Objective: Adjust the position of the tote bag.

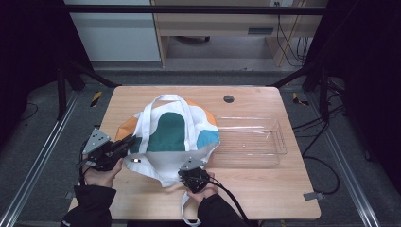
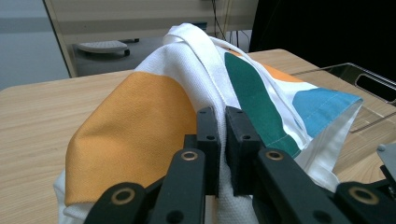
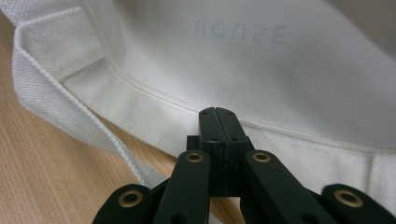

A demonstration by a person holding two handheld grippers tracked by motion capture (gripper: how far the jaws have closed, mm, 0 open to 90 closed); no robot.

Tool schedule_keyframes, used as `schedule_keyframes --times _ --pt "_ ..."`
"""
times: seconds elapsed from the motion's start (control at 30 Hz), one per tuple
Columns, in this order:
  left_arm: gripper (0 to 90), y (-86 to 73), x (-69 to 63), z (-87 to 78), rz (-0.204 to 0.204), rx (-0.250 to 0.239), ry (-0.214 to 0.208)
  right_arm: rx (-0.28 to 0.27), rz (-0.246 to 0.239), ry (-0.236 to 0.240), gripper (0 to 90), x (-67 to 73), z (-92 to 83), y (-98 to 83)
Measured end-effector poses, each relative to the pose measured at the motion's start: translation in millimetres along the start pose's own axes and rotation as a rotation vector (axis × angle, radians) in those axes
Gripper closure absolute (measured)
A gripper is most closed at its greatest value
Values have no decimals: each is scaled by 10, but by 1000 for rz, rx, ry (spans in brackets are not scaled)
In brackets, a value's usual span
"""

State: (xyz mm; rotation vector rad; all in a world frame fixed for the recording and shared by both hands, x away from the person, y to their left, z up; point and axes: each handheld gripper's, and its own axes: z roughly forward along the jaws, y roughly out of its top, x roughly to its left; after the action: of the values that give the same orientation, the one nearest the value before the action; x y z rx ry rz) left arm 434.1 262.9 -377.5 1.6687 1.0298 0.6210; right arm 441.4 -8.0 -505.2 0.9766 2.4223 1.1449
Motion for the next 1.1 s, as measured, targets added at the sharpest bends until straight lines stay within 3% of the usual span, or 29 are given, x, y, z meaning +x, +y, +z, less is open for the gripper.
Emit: schedule_keyframes --times 0.23,0.27,0.3,0.33,0.5,0.63,0.83,0.97,1.1 --pt "845 -25 0 -3 3 3 -3 -11 12 3 900 -18 -12 5" --pt "845 -32 -6 -3 10 6 0 -66 11 3 900 -25 -43 27" --pt "844 -32 -6 -3 10 6 0 -66 11 3 900 -25 -43 27" --pt "844 -34 -6 -1 11 7 0 -137 23 13 900 -35 -88 67" --pt "844 -41 -2 0 7 7 -1 -220 56 5 900 -71 -120 146" --pt "844 -45 -1 0 7 8 -1 -226 82 12 900 -101 -97 166" --pt "844 -53 -10 5 13 14 -1 -230 81 -7 900 -112 -86 199" --pt "843 -53 -13 4 19 14 2 -242 67 -22 900 -117 -90 292" --pt "843 -58 -12 8 20 17 4 -264 84 -36 900 -152 -105 385"
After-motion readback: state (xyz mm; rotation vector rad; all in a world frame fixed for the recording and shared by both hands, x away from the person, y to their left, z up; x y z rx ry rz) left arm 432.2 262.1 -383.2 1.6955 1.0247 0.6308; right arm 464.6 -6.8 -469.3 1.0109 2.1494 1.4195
